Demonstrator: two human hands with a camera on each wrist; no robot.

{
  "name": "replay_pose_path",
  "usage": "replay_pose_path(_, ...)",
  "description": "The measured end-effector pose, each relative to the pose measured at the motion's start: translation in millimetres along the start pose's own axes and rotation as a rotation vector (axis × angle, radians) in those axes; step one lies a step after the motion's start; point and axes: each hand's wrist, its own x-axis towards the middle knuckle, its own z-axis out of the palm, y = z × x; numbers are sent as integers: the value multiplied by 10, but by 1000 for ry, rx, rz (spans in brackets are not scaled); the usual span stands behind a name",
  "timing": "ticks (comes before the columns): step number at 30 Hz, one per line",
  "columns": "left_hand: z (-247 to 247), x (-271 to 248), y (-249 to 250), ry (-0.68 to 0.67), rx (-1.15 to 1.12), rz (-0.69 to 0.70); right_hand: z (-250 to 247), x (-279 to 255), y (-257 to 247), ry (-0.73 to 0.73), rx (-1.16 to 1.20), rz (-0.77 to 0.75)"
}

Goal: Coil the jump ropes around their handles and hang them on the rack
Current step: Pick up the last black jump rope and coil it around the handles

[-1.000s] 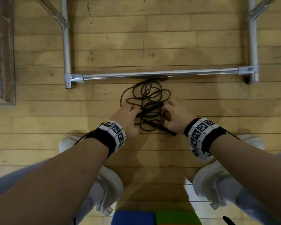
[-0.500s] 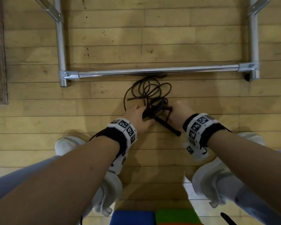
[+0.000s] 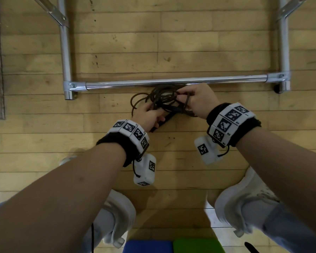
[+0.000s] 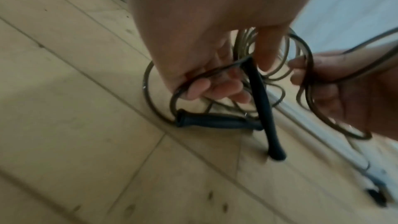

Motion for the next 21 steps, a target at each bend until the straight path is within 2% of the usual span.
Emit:
replay_pose_path(2,-57,38,98,-58,-45,57,0,35,-43,-8,68,27)
replay_pose_path(5,-140,91,205,-128,-80,62,-8,86,-100,-94,199,78)
replay_pose_path(7,-207,106,240,-97,-19,57,-17,127,-113,-81,214,84)
replay_pose_path(12,-339,169,402,-1,-42,-2,-100,288,-170,194,326,132)
replay_pose_path(13,-353,177,464,5,-45,-7,-132,313,-186,267,285,120)
replay_pose_path(15,-372,173,613,2,-74,-7,-190,314,-232,390,77,75)
replay_pose_path(17,-393,141,805,3,-129,-2,-227,230,-328,482,-29,14)
replay_pose_path(19,-425,70,1037,22,-184,19,-250,79,-494,595,-39,-161)
replay_pose_path(20,-450,14,1165,28,-209,37,-258,4,-600,577,-40,-253)
replay_pose_path(21,-473,-47,1298,28,-221,63,-267,-73,-721,474,-25,-302)
